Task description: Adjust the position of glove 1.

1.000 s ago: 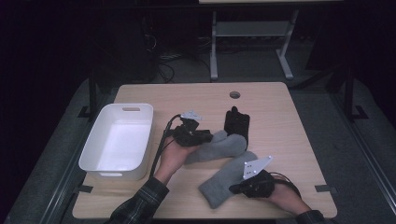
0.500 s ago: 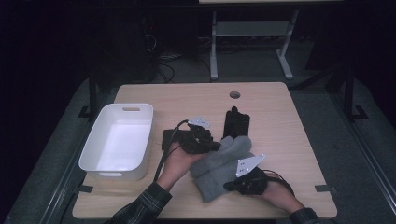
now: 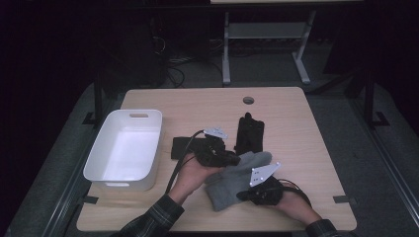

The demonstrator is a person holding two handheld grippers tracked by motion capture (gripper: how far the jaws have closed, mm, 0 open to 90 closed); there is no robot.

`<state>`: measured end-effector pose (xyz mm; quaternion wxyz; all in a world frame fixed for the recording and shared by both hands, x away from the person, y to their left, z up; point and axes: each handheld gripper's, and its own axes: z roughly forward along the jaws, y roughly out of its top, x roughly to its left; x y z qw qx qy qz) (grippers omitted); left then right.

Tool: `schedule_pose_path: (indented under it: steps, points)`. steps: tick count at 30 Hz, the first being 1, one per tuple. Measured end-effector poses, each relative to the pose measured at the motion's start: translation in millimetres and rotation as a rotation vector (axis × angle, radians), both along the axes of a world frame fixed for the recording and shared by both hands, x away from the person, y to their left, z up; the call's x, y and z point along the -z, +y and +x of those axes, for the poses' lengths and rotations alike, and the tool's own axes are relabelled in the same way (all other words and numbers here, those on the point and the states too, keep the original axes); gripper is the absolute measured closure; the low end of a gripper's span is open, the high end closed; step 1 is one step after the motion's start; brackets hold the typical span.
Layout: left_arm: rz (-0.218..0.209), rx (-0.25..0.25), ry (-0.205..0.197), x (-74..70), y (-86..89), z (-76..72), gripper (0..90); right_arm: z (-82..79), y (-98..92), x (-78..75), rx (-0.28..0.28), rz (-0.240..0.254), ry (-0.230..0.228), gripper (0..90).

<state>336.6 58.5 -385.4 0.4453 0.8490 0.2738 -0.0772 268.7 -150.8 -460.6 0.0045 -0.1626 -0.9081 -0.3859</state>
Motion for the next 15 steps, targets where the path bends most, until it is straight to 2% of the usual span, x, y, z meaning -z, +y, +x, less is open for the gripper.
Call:
schedule_pose_path:
  steps: [1,2,3,5,6,9,11,12,13,14,15]
  points:
    - [-0.006,0.007,-0.009,-2.2,-0.3,-1.4,76.8,-2.6,-3.7,-2.6,0.011,0.012,0.003,85.1]
    - [-0.006,0.007,-0.009,-2.2,-0.3,-1.4,76.7,-3.2,-7.3,-4.1,0.012,0.015,-0.008,83.8]
    - [-0.022,0.018,-0.013,-4.7,0.4,-2.2,76.0,-5.7,-10.7,-6.3,0.030,0.027,0.006,82.6]
    - [-0.033,0.024,-0.015,-6.2,1.0,-3.0,75.8,-7.3,-21.2,-8.7,0.057,0.035,-0.006,81.7]
    - [-0.044,0.049,-0.030,-9.4,2.9,-3.2,75.9,-7.4,-27.1,-9.2,0.074,0.036,-0.009,81.0]
    - [-0.026,0.040,-0.099,-8.5,8.6,3.2,72.7,-4.9,-42.9,-8.9,0.116,0.039,-0.014,80.4]
    - [-0.010,0.029,-0.098,-0.5,12.9,14.8,70.1,-3.2,-49.4,-9.3,0.139,0.044,-0.015,80.5]
    - [-0.010,0.029,-0.098,-0.5,12.9,14.8,71.3,-2.4,-51.3,-9.5,0.145,0.048,-0.016,80.5]
    - [0.004,0.025,-0.102,7.3,15.7,21.6,71.8,-2.2,-52.0,-9.7,0.148,0.048,-0.015,80.5]
    - [0.023,0.007,-0.136,9.6,18.0,24.2,71.8,-1.9,-52.3,-9.6,0.148,0.047,-0.016,80.5]
    - [0.040,-0.018,-0.141,11.2,19.9,26.5,71.5,-1.9,-52.0,-9.3,0.148,0.046,-0.015,80.5]
